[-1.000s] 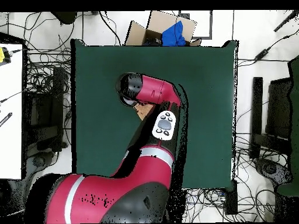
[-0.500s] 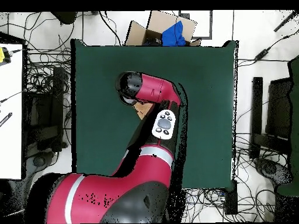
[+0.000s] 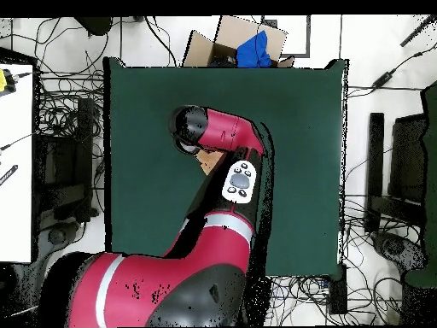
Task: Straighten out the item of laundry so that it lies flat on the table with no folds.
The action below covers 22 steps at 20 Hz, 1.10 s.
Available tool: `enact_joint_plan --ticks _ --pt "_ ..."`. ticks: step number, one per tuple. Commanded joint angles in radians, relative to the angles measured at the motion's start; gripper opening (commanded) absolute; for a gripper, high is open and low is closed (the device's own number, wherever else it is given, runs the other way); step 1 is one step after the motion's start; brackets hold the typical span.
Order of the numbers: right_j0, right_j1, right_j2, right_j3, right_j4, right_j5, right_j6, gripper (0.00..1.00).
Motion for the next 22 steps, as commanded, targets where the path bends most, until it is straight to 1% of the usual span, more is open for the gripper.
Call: enact_joint_plan --ticks 1,6,11,22 --pt "0.009 0.026 0.049 0.066 -0.002 -0.072 0.174 0.0" --pt "0.009 0.001 0.048 0.094 -0.001 -0.052 0.172 0.0" --pt "-0.016 -0.025 0.06 0.109 0.003 -0.017 0.142 0.0" --pt "-0.07 -0.074 0.075 0.096 0.003 0.095 0.092 0.0"
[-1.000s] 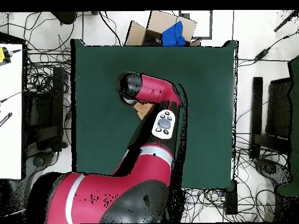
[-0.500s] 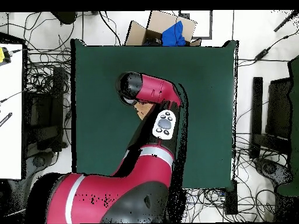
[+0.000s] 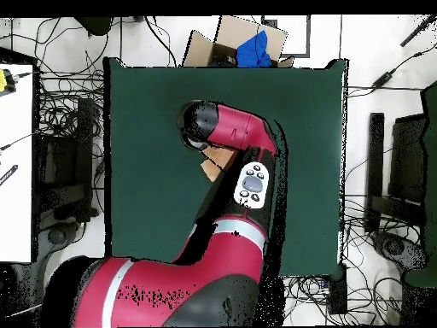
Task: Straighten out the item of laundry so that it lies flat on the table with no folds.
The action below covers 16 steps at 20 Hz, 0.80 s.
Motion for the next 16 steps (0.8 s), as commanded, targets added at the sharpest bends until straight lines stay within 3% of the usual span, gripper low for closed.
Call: enact_joint_plan --ticks 1,16 --pt "-0.041 -0.03 0.077 0.085 0.003 0.109 0.089 0.0" --pt "-0.061 -0.083 0.078 0.073 -0.006 0.247 0.092 0.0"
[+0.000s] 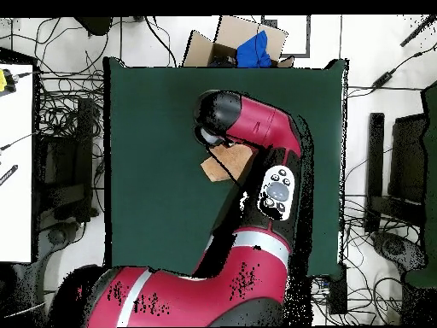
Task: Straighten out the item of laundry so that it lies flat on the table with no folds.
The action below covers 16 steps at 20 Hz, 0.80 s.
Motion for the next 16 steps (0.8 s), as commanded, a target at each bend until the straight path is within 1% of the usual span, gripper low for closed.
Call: enact_joint_plan --ticks 1,8,16 --pt "-0.006 -0.01 0.076 0.072 -0.007 0.115 0.093 0.0" --pt "0.007 -0.054 0.076 0.13 0.001 0.122 0.107 0.0" --pt "0.012 -0.084 0.062 0.143 0.001 0.182 0.129 0.0"
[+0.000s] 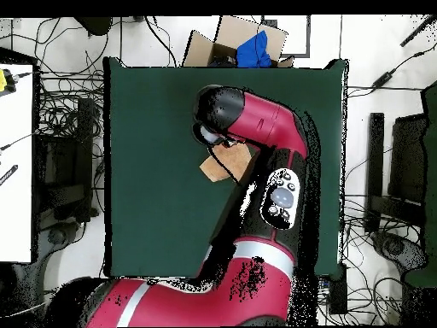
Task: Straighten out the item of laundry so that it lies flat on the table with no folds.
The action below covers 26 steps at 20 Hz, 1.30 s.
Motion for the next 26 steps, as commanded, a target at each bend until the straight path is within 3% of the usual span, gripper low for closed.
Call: enact_joint_plan --ticks 1,12,26 --pt "0.01 -0.038 0.061 0.139 0.004 0.124 0.127 0.0" --pt "-0.039 -0.088 0.053 0.156 0.0 0.19 0.096 0.0" --pt "-0.113 -0.203 0.084 0.387 -0.064 -0.022 -0.076 0.0"
